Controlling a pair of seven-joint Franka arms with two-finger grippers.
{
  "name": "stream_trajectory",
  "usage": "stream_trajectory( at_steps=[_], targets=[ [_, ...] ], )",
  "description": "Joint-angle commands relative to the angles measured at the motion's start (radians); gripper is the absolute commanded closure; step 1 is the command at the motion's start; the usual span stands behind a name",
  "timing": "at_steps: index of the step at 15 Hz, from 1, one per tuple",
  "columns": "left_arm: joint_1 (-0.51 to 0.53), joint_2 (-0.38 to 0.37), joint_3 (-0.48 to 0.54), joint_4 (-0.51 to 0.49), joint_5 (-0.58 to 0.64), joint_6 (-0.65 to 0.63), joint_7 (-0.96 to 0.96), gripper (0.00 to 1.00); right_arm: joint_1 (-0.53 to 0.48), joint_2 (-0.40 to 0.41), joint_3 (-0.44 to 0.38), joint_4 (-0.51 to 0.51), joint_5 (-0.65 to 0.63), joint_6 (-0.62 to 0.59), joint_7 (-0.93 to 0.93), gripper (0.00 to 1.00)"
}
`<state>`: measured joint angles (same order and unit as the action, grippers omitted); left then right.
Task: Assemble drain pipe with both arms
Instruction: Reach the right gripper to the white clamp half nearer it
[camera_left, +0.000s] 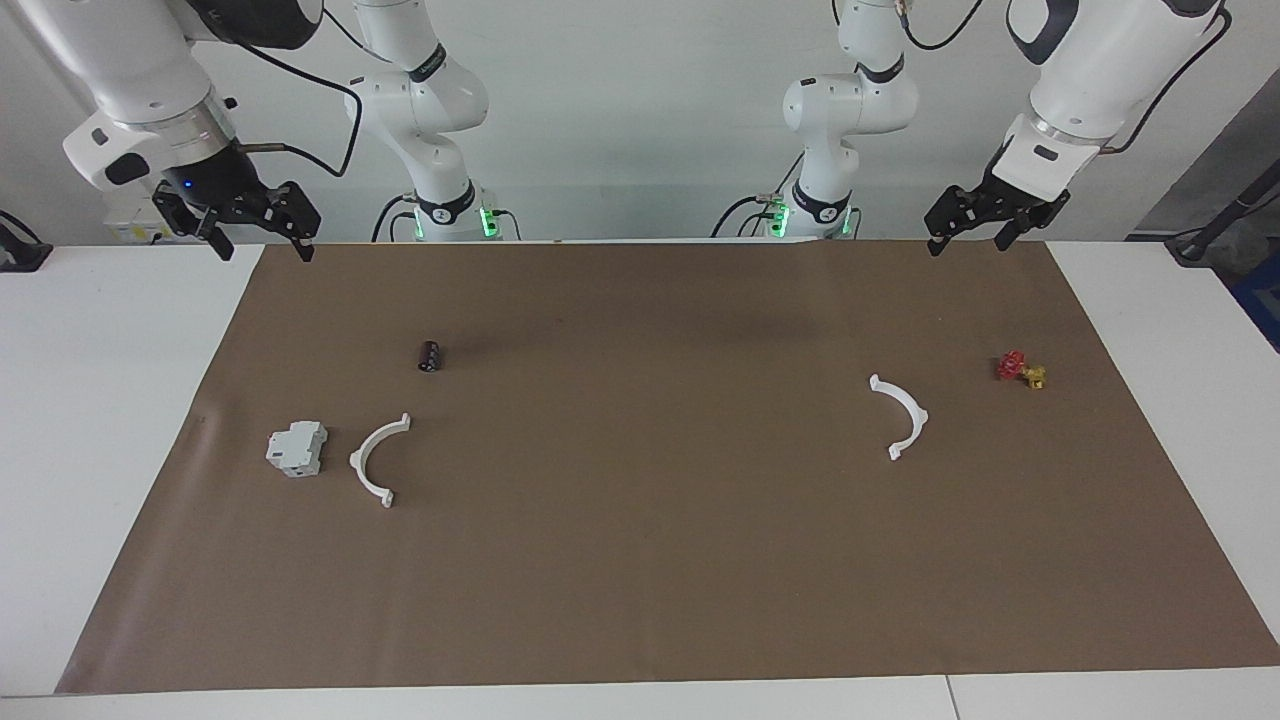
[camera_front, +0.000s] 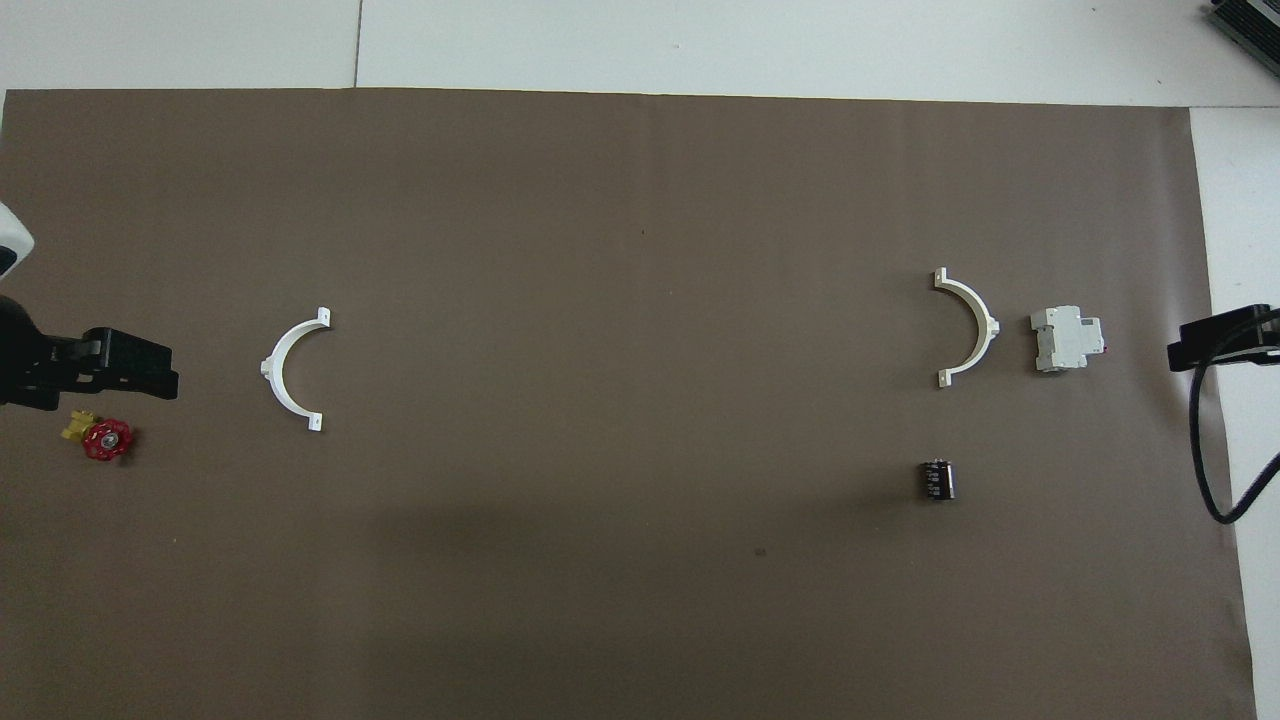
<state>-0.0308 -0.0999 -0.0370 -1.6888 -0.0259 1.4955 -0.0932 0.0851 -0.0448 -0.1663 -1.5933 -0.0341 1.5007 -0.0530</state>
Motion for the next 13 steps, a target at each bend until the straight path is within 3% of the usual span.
stream_trajectory(
  at_steps=[1,5,7,9,13],
  targets=[
    [0.011,-0.001,-0.003,0.001,-0.012,0.005,0.018,0.00,-0.005,-0.010,-0.001,-0.016,0.003,0.016,0.005,0.00],
    [0.011,-0.006,-0.003,-0.006,-0.012,0.005,0.018,0.00,-0.004,-0.024,-0.001,-0.054,0.010,0.036,0.007,0.00],
    [0.011,-0.006,-0.003,-0.006,-0.012,0.006,0.018,0.00,-0.004,-0.075,-0.001,-0.169,0.011,0.148,0.008,0.00],
    [0.012,-0.006,-0.003,-0.009,-0.012,0.008,0.018,0.00,-0.004,-0.084,-0.001,-0.290,0.017,0.359,0.010,0.00],
    [0.012,-0.006,-0.003,-0.009,-0.012,0.008,0.018,0.00,0.007,0.046,0.001,-0.332,0.058,0.527,-0.007,0.00]
  ],
)
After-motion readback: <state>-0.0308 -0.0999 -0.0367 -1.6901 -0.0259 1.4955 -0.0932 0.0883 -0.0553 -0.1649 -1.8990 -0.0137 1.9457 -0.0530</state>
